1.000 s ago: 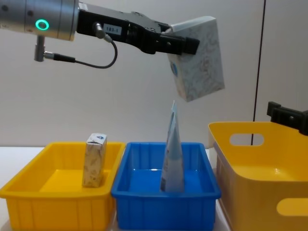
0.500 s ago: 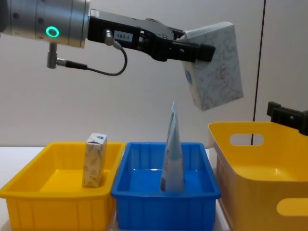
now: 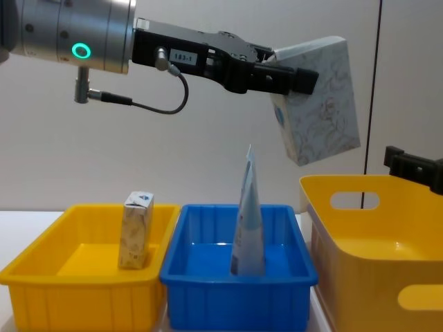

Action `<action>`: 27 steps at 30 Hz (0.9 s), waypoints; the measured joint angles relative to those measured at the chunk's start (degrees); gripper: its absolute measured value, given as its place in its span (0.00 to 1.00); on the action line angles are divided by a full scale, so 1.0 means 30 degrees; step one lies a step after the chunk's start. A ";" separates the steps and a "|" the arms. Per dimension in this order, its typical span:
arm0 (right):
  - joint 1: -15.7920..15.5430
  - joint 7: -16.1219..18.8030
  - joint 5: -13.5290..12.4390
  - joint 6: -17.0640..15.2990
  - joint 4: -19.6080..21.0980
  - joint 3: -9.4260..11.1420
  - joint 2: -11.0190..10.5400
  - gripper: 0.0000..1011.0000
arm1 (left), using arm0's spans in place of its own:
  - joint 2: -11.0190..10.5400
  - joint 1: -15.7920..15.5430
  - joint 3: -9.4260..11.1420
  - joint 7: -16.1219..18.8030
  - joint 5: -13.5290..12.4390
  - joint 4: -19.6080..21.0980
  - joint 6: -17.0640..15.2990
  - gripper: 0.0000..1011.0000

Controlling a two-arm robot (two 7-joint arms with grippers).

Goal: Bimanual collaborative sorting of washing and personal care products

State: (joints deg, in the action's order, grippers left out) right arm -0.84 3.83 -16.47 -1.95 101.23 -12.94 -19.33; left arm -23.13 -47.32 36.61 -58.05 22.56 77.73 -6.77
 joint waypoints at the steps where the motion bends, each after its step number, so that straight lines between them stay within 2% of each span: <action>1: 0.0002 0.0000 0.0000 0.0000 0.0001 0.0000 -0.0001 0.99 | 0.0003 -0.0005 0.0007 -0.0013 0.0006 -0.0009 0.0007 0.40; 13: 0.0072 0.0306 -0.0084 -0.0001 0.0006 0.0033 -0.0070 0.99 | 0.0033 -0.0039 0.0081 -0.0138 0.0066 -0.0091 0.0069 0.40; 20: 0.0400 0.1421 -0.0587 0.0006 0.0017 0.0147 -0.0431 0.99 | 0.0043 -0.0049 0.0095 -0.0168 0.0082 -0.0108 0.0083 0.40; 27: 0.0888 0.3090 -0.1389 0.0014 -0.0005 0.0309 -0.1022 0.99 | 0.0053 -0.0063 0.0110 -0.0189 0.0097 -0.0124 0.0094 0.40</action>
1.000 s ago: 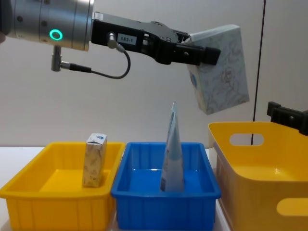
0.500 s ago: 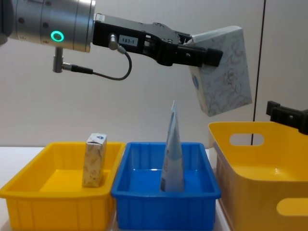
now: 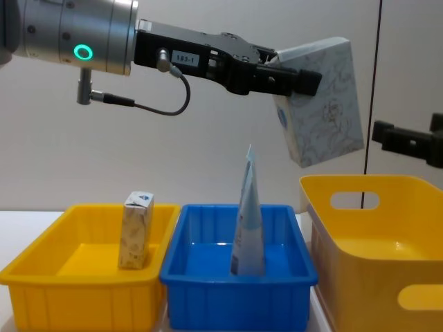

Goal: Bimanual collaborative sorting of washing and personal care products

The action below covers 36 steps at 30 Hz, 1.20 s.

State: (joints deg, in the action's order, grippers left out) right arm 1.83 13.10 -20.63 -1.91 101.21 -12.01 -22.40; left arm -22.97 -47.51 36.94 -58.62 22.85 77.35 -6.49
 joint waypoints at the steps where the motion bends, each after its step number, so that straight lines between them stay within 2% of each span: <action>1: 0.0147 0.0396 -0.0231 0.0000 -0.0023 0.0033 -0.0180 0.99 | 0.0001 0.0000 0.0002 -0.0002 0.0000 -0.0001 0.0002 0.40; 9: 0.0894 0.2605 -0.1317 -0.0087 -0.0206 0.0164 -0.1151 0.99 | 0.0001 -0.0002 0.0006 -0.0015 0.0001 -0.0006 0.0004 0.40; 12: 0.1297 0.3780 -0.1876 -0.0247 -0.0323 0.0202 -0.1697 0.99 | 0.0001 -0.0002 0.0005 -0.0016 0.0002 -0.0006 0.0004 0.40; 21: 0.2284 0.6348 -0.2953 -0.0759 -0.0663 0.0220 -0.3038 0.99 | 0.0001 -0.0002 0.0007 -0.0016 0.0001 -0.0006 0.0005 0.40; 22: 0.2550 0.6850 -0.3135 -0.0863 -0.0761 0.0199 -0.3355 0.99 | 0.0001 -0.0001 0.0006 -0.0016 0.0000 -0.0006 0.0005 0.40; 28: 0.3648 0.9011 -0.3718 -0.1312 -0.1256 -0.0058 -0.4470 0.99 | 0.0001 0.0000 0.0005 -0.0013 -0.0001 -0.0005 0.0004 0.40; 31: 0.4527 1.0447 -0.3925 -0.1485 -0.1721 -0.0378 -0.5087 0.99 | 0.0001 0.0000 0.0005 -0.0013 -0.0002 -0.0006 0.0004 0.40; 36: 0.5770 1.2166 -0.3987 -0.1581 -0.2483 -0.0932 -0.5603 0.99 | 0.0001 0.0001 0.0005 -0.0011 -0.0003 -0.0005 0.0003 0.40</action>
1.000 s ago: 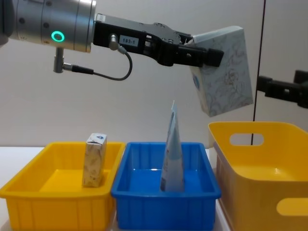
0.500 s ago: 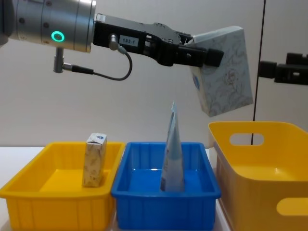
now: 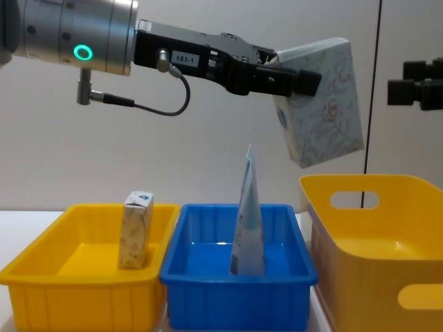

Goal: Bimanual collaborative sorting of washing and personal care products

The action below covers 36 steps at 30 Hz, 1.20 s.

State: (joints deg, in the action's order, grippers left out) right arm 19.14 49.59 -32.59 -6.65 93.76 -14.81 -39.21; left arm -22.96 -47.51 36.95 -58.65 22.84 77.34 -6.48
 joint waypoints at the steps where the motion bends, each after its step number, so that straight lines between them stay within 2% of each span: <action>1: 0.0231 0.0271 -0.0001 -0.0002 -0.0144 -0.0113 -0.0057 0.99 | -0.0001 -0.0001 0.0000 -0.0001 0.0000 0.0001 0.0000 0.40; 8: 0.2736 0.2965 0.0377 0.0225 -0.2025 -0.1479 -0.0139 0.99 | -0.0001 -0.0001 -0.0002 -0.0001 0.0001 0.0000 0.0000 0.40; 16: 0.4548 0.4346 0.1079 0.0793 -0.3668 -0.2641 0.0345 0.99 | -0.0001 0.0000 -0.0001 -0.0001 0.0000 0.0000 -0.0001 0.40; 21: 0.5363 0.4691 0.1500 0.1256 -0.4564 -0.3256 0.0701 0.99 | 0.0000 0.0000 0.0000 -0.0002 0.0000 0.0001 0.0000 0.40; 36: 0.6206 0.4797 0.2010 0.2125 -0.5813 -0.4092 0.1315 0.99 | 0.0001 0.0000 -0.0001 -0.0002 0.0001 0.0000 -0.0001 0.40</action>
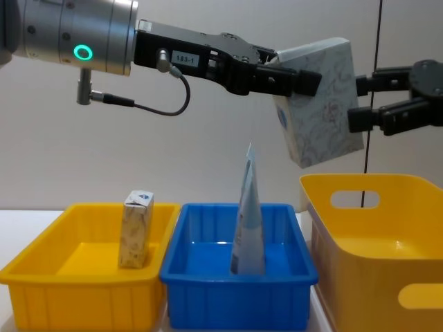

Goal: Bimanual collaborative sorting of washing and personal care products

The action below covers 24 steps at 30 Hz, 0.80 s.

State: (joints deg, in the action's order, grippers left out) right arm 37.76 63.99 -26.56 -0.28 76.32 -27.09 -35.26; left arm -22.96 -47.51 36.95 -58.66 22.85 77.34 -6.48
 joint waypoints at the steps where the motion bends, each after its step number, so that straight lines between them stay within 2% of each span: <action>1: 0.0043 -0.0004 0.0023 0.0058 -0.0063 -0.0031 0.0038 0.99 | -0.0002 0.0000 0.0002 0.0000 0.0000 0.0001 0.0000 0.40; 15: 0.1021 -0.0117 0.0286 0.0719 -0.1588 -0.0738 0.1058 0.99 | -0.0001 0.0001 0.0001 0.0000 0.0000 0.0001 0.0000 0.40; 21: 0.1275 -0.0089 0.0256 0.0594 -0.1880 -0.0990 0.1308 0.99 | -0.0004 0.0000 0.0001 0.0000 0.0000 0.0000 0.0000 0.40; 24: 0.1401 0.0034 0.0115 0.0136 -0.1943 -0.1169 0.1402 0.99 | -0.0003 0.0000 0.0001 0.0000 0.0002 0.0001 0.0000 0.40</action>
State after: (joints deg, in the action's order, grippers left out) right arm 41.96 64.09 -26.22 0.13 70.49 -30.59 -31.06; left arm -22.97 -47.51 36.95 -58.66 22.85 77.34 -6.48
